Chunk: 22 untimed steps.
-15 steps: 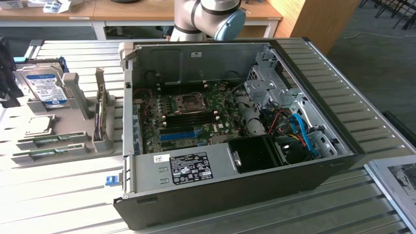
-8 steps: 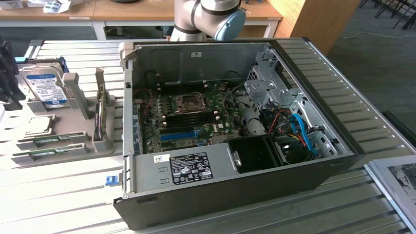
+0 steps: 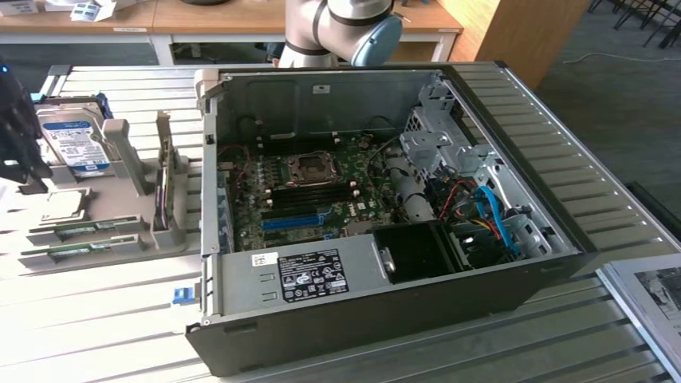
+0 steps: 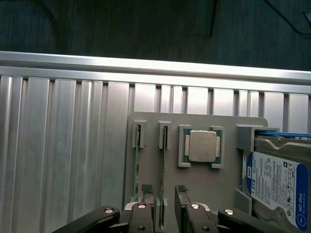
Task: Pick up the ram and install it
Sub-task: 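Pick up the ram and move it above insertion slot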
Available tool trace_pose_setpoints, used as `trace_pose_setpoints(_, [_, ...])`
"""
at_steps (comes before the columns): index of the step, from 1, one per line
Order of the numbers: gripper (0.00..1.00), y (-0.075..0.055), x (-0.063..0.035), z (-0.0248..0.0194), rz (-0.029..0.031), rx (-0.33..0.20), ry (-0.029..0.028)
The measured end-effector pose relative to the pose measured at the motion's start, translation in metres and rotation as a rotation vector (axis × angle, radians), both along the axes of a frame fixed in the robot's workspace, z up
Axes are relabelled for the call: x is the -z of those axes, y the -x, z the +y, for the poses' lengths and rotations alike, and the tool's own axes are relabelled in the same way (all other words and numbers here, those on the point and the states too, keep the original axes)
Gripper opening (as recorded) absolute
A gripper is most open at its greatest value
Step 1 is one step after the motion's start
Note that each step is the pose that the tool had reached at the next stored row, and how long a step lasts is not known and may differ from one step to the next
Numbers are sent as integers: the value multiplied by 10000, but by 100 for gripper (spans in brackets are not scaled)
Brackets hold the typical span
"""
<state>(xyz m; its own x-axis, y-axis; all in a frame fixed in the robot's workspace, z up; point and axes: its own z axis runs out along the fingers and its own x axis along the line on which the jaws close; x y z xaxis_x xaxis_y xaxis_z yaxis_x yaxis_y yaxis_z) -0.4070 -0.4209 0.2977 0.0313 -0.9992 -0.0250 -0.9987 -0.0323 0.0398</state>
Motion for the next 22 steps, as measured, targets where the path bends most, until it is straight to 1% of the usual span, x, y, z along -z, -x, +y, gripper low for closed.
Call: trace_pose_setpoints(22, [31,0,254,0,1,0,0])
